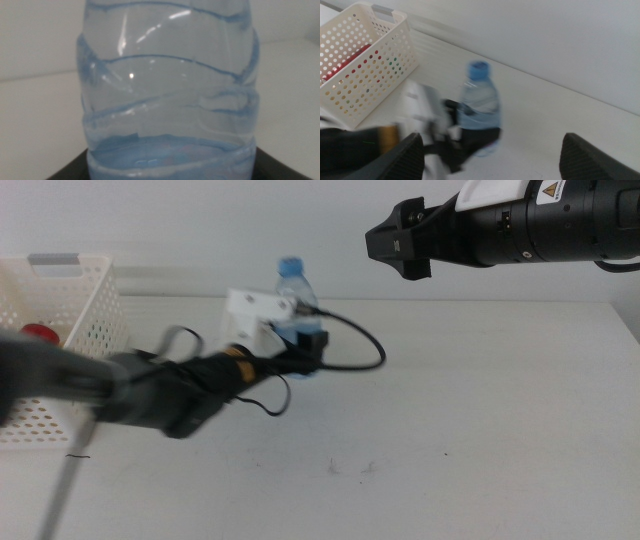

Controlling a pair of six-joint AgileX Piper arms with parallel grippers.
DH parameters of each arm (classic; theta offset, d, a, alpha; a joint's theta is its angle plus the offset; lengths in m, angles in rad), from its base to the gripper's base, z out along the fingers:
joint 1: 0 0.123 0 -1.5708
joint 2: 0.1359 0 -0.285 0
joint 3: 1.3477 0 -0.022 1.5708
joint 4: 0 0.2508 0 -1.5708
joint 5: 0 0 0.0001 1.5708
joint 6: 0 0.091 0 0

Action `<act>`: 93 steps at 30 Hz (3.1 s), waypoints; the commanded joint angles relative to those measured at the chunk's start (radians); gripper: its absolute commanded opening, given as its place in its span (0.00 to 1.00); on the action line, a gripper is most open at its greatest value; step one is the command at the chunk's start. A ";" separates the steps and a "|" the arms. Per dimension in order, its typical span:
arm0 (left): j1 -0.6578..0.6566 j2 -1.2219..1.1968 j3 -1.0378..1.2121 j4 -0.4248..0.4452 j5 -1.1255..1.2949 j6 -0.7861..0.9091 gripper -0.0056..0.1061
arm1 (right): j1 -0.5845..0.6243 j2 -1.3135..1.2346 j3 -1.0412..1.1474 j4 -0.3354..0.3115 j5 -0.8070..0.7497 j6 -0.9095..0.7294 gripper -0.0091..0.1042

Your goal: Use arms to grab the bottles and put them into the dustbin to the left of the table.

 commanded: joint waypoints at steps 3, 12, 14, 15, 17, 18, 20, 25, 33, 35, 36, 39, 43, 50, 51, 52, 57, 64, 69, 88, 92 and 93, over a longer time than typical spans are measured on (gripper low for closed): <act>0.006 -0.316 0.102 0.007 0.200 -0.027 0.04 | 0.003 -0.005 0.003 -0.003 -0.005 -0.002 0.78; 0.009 -0.660 0.108 -0.001 0.432 0.052 0.04 | 0.003 -0.005 0.003 -0.003 -0.005 -0.002 0.78; 0.016 -0.704 0.106 0.022 0.476 0.052 0.04 | 0.003 -0.005 0.003 -0.003 -0.005 -0.002 0.78; 0.016 -0.724 0.102 0.027 0.512 0.052 0.04 | 0.003 -0.005 0.003 -0.003 -0.005 -0.002 0.78; 0.018 -0.754 0.079 -0.029 0.641 0.088 0.04 | 0.003 -0.005 0.003 -0.003 -0.005 -0.002 0.78; 0.026 -0.765 0.057 -0.082 0.716 0.155 0.04 | 0.003 -0.005 0.003 -0.003 -0.005 -0.002 0.78; 0.043 -0.768 0.018 -0.162 0.825 0.265 0.04 | 0.003 -0.005 0.003 -0.003 -0.005 -0.002 0.78; 0.255 -0.727 -0.211 -0.451 1.277 0.598 0.04 | 0.003 -0.005 0.003 -0.003 -0.005 -0.002 0.78; 0.593 -0.498 -0.563 -0.471 1.672 0.780 0.04 | 0.003 -0.005 0.003 -0.003 -0.005 -0.002 0.78; 0.634 -0.443 -0.620 -0.487 1.706 0.780 0.04 | 0.003 -0.005 0.003 -0.003 -0.005 -0.002 0.78; 0.652 -0.414 -0.642 -0.492 1.729 0.787 0.04 | 0.003 -0.005 0.003 -0.003 -0.005 -0.002 0.78; 0.681 -0.350 -0.659 -0.519 1.772 0.844 0.04 | 0.003 -0.005 0.003 -0.003 -0.005 -0.002 0.78; 0.685 -0.263 -0.659 -0.532 1.786 0.871 0.04 | 0.003 -0.005 0.003 -0.003 -0.005 -0.002 0.78; 0.685 -0.134 -0.659 -0.522 1.770 0.879 0.10 | 0.003 -0.005 0.003 -0.003 -0.005 -0.002 0.78; 0.685 -0.122 -0.659 -0.516 1.765 0.868 0.14 | 0.003 -0.005 0.003 -0.003 -0.005 -0.002 0.78; 0.685 -0.115 -0.659 -0.497 1.760 0.836 0.18 | 0.003 -0.005 0.003 -0.003 -0.005 -0.002 0.78; 0.685 -0.095 -0.659 -0.487 1.744 0.842 0.64 | 0.003 -0.005 0.003 -0.003 -0.005 -0.002 0.78; 0.675 -0.121 -0.659 -0.513 1.797 0.845 0.89 | 0.003 -0.005 0.003 -0.003 -0.005 -0.002 0.78; 0.620 -0.226 -0.659 -0.515 1.847 0.833 0.89 | 0.003 -0.005 0.003 -0.003 -0.005 -0.002 0.78; 0.213 -0.889 -0.392 -0.507 1.689 0.690 0.89 | 0.003 -0.005 0.003 -0.003 -0.005 -0.002 0.78; 0.215 -0.953 -0.390 -0.511 1.667 0.684 0.89 | 0.003 -0.005 0.003 -0.003 -0.005 -0.002 0.78; 0.215 -0.967 -0.390 -0.513 1.653 0.684 0.89 | 0.003 -0.005 0.003 -0.003 -0.005 -0.002 0.78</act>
